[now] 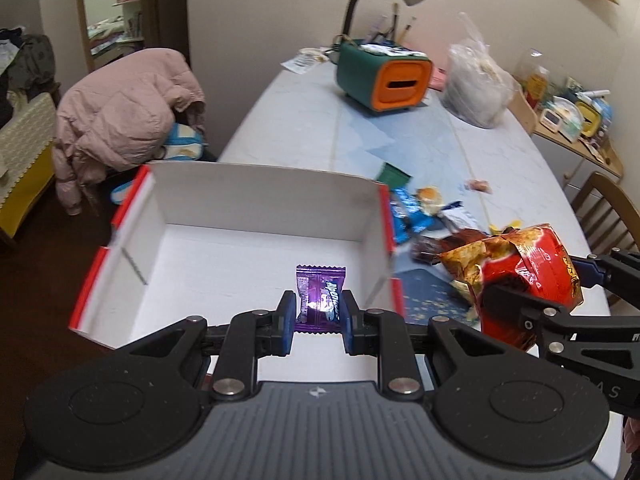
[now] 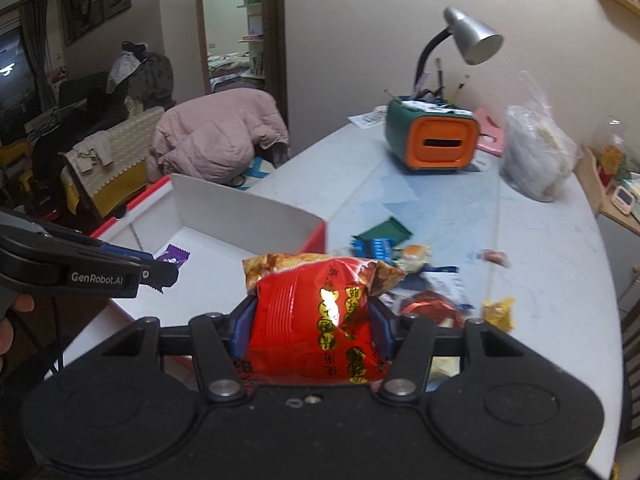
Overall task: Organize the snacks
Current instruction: 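Carry the purple candy with the left tool while the right tool carries the red chip bag into the box, then open the left tool over the box while the right tool releases the red chip bag inside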
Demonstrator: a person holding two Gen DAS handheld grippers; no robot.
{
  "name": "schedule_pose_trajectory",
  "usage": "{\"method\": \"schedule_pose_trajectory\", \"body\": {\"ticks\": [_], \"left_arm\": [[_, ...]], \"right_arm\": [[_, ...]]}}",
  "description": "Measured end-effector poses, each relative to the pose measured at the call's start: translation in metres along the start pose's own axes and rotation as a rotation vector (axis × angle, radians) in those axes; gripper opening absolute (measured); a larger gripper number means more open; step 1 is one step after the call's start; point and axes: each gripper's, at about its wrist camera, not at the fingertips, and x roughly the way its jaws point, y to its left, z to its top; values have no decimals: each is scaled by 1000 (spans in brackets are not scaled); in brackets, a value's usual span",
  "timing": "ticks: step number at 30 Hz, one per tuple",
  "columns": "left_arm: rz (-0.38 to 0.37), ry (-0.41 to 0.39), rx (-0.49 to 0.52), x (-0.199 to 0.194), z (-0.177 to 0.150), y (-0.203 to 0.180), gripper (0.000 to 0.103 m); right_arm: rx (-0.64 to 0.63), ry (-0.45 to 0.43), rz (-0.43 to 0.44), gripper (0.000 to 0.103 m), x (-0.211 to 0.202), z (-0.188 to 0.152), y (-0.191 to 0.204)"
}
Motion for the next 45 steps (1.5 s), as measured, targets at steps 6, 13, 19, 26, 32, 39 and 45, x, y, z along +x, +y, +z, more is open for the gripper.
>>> {"method": "schedule_pose_trajectory", "body": {"ticks": [6,13,19,26,32,39,45], "left_arm": [[40,15,-22,8,6,39,22],[76,55,-40,28,12,82,22],[98,98,-37,50,13,106,22],[86,146,-19,75,13,114,22],[87,181,40,92,9,106,22],[83,232,39,106,5,110,22],[74,240,25,105,5,113,23]], "right_arm": [[-17,13,29,56,25,15,32],[-48,58,29,56,64,27,64],[-49,98,28,56,101,32,83],[-60,155,29,56,139,26,99],[-55,211,12,56,163,17,101],[-54,241,16,59,168,12,102],[-60,221,13,72,164,14,103]]}}
